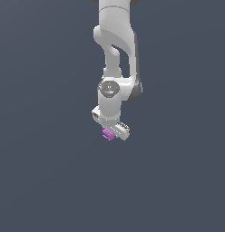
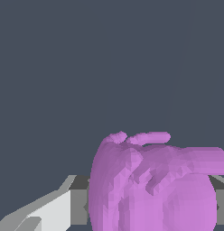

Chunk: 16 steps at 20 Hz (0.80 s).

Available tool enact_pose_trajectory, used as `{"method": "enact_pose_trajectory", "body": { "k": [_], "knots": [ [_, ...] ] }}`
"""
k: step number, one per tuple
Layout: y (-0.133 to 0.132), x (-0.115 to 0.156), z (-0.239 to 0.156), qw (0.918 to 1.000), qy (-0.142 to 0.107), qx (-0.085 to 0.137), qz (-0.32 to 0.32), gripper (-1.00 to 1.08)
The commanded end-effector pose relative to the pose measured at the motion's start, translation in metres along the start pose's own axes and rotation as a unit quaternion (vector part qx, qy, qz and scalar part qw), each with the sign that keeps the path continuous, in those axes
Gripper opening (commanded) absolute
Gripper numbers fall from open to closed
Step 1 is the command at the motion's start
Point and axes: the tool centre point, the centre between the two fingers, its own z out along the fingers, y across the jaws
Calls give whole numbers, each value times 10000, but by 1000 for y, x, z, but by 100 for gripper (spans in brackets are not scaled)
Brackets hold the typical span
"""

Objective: Pick up the object and move it to a goal position.

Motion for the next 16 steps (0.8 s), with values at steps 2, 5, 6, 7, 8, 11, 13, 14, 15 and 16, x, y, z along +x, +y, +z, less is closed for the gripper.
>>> {"method": "enact_pose_trajectory", "body": {
  "k": [2,5,6,7,8,11,13,14,15,16],
  "knots": [
    [-2,-12,-20,10000,3,4,-2,-100],
    [-4,-25,-41,10000,3,4,-2,-100],
    [-5,-30,-50,10000,3,4,-2,-100],
    [-6,-35,-58,10000,2,4,1,-100],
    [-7,-41,-67,10000,2,4,1,-100],
    [-9,-57,-93,10000,4,2,1,-100],
    [-11,-68,-112,10000,4,2,1,-100],
    [-12,-73,-121,10000,6,-1,2,-100],
    [-13,-79,-131,10000,6,-1,2,-100],
    [-14,-85,-140,10000,9,-3,3,-100]
  ]
}}
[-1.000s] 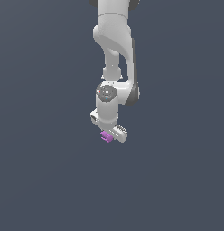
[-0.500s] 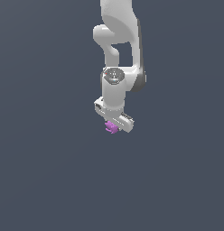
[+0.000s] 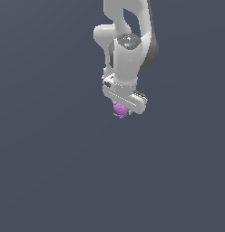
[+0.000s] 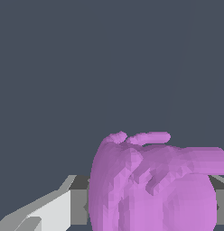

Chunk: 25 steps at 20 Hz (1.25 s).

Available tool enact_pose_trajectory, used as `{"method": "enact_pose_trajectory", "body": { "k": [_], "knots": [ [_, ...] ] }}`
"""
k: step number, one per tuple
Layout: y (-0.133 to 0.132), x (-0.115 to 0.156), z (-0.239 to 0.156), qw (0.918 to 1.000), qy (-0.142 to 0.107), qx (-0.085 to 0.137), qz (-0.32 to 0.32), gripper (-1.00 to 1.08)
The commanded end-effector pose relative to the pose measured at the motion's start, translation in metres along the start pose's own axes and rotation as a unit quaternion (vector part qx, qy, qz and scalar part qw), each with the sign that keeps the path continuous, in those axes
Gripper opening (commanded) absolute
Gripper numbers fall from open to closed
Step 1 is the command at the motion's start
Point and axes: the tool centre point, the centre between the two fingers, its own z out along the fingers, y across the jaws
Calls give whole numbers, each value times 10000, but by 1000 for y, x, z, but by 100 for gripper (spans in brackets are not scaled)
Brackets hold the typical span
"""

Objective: Pick up the object and move it to a goal position.

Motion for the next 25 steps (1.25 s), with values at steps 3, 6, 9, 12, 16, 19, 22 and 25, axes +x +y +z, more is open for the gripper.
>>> {"method": "enact_pose_trajectory", "body": {
  "k": [3,6,9,12,16,19,22,25],
  "knots": [
    [-4,-26,-45,10000,6,-5,2,-100],
    [-8,-43,-73,10000,8,-7,2,-100],
    [-11,-57,-99,10000,11,-10,3,-100],
    [-14,-70,-121,10000,11,-10,3,-100],
    [-18,-83,-145,10000,8,-8,2,-100],
    [-20,-90,-156,10000,5,-6,1,-100],
    [-21,-93,-164,10000,3,-4,1,-100],
    [-22,-94,-166,10000,0,-1,0,-100]
  ]
}}
